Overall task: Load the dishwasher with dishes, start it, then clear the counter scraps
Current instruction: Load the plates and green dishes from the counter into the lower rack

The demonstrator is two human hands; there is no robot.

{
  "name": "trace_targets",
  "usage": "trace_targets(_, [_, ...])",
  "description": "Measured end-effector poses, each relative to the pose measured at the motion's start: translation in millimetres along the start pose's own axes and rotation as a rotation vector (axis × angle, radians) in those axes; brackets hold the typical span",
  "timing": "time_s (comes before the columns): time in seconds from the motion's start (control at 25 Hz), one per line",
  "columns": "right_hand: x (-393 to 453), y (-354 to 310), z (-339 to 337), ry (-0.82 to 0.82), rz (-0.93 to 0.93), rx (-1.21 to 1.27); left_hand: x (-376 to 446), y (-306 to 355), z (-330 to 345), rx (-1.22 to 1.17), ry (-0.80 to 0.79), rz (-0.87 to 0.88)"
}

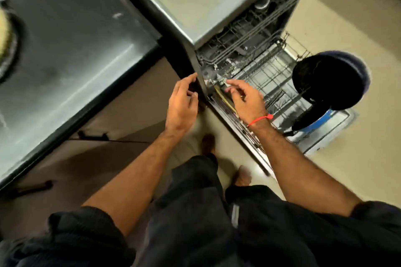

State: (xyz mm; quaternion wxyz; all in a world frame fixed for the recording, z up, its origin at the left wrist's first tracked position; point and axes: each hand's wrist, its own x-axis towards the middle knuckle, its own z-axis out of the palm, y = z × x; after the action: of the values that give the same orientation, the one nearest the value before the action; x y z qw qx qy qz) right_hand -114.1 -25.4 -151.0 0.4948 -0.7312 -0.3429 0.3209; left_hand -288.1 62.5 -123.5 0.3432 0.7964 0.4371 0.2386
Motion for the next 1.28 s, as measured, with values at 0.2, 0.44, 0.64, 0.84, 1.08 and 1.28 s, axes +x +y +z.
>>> trace_targets(0.2, [-3.6,-110.7,33.3,-0.144,-0.306,0.004,-27.1,28.6,-99.7,0.006,0.320,-0.004])
trace_targets(0.44, [13.0,-240.5,117.3,-0.467,-0.472,0.122,-27.7,6.4,-232.6,0.026,0.649,-0.110])
trace_targets(0.64, [40.5,-303.5,215.3,-0.639,-0.411,0.166,-15.8,-48.2,-336.9,0.062,0.821,-0.193])
trace_targets(0.84, [55.2,-323.9,317.1,-0.864,-0.234,0.007,15.0,-130.2,-405.3,0.123,0.643,-0.407])
trace_targets(1.08, [77.9,-330.0,398.1,-0.871,-0.069,-0.224,59.9,-202.6,-460.2,0.052,0.509,-0.746])
trace_targets(1.28, [90.5,-323.2,409.8,-0.788,0.054,-0.203,78.0,-230.8,-474.1,0.018,0.539,-0.878])
